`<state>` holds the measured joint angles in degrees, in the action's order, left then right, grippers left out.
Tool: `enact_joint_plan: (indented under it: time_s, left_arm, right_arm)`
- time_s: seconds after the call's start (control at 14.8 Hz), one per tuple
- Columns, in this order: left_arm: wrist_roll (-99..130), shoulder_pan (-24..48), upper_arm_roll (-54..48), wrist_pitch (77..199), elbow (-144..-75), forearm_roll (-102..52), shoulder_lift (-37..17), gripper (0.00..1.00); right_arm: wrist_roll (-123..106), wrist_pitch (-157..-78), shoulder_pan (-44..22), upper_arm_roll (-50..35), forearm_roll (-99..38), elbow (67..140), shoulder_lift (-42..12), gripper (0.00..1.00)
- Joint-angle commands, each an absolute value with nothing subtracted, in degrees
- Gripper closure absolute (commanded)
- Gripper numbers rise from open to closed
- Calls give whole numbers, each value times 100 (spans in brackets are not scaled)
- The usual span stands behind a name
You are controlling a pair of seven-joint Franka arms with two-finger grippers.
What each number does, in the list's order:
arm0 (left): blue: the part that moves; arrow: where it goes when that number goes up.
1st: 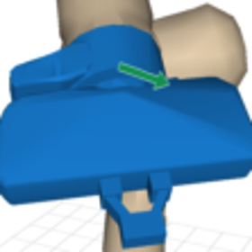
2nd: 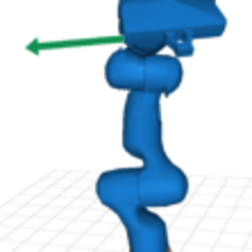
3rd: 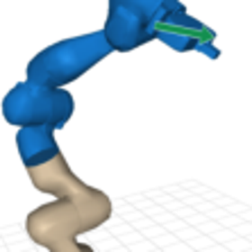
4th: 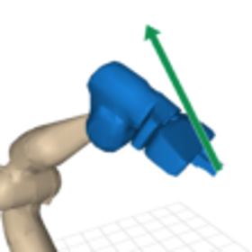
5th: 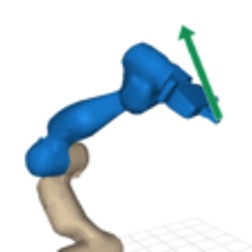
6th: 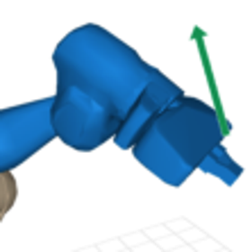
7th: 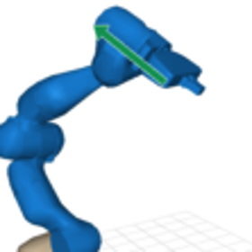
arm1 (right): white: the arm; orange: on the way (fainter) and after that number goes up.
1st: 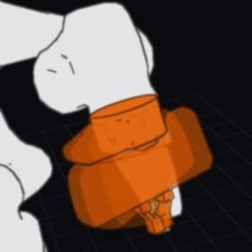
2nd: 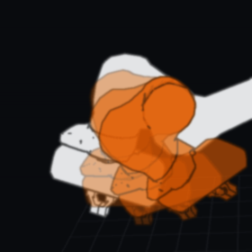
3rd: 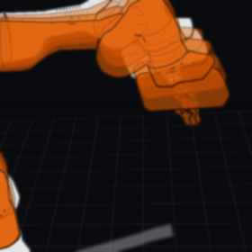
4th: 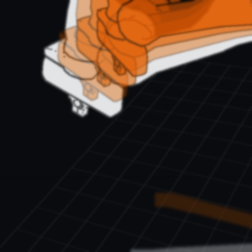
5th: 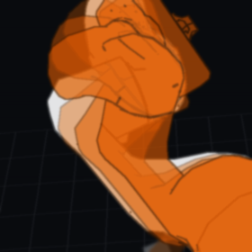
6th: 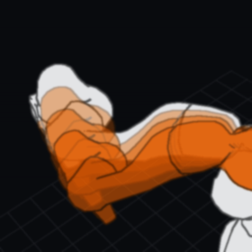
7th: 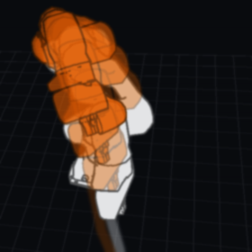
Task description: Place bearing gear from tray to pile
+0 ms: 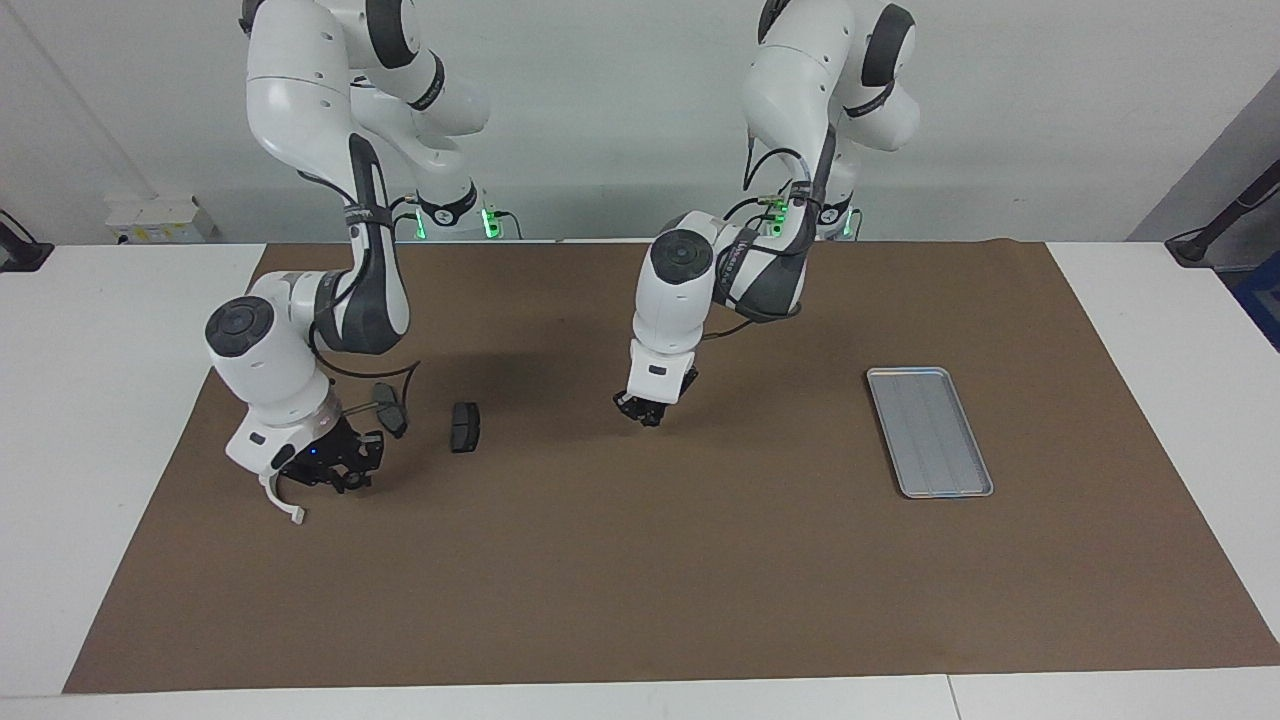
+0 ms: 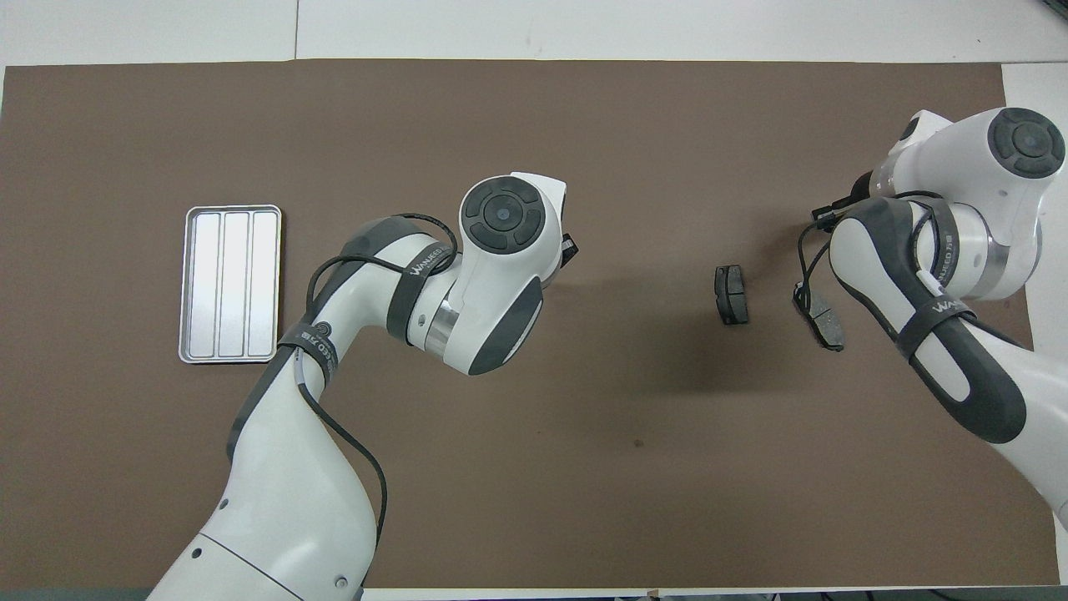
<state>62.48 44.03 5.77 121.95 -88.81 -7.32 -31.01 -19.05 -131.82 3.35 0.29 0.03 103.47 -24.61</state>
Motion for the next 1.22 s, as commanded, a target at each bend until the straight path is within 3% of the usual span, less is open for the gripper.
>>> enact_joint_plan:
  time_s: [0.0, 0.68, 0.74, 0.81, 0.95, 1.08, 1.15]
  left_arm:
    - [6390, 4535, 694, 12243, -8596, -852, -3437, 80]
    - [6486, 4649, 703, 12683, -8947, -800, -3472, 79]
    - [6486, 4667, 703, 12700, -8991, -800, -3472, 79]
    - [6486, 4667, 703, 12709, -9009, -800, -3472, 79]
    - [6486, 4676, 703, 12700, -9009, -800, -3463, 79]
    - [6486, 4685, 712, 12657, -9009, -800, -3463, 77]
    - [6486, 4685, 712, 12630, -9009, -800, -3454, 61]
  right_arm:
    - [-2021, -13385, 352, -9, -79, 10521, -2434, 100]
    - [-2092, -13764, 352, -9, -79, 10635, -2549, 100]
    - [-2040, -13755, 343, -9, -79, 10635, -2549, 93]
    - [-2022, -13746, 334, -9, -79, 10635, -2549, 57]
    - [-1934, -13711, 325, -9, -79, 10635, -2540, 25]
    - [-1907, -13676, 316, -9, -79, 10617, -2470, 22]
    - [-1855, -13658, 299, -17, -79, 10608, -2435, 22]
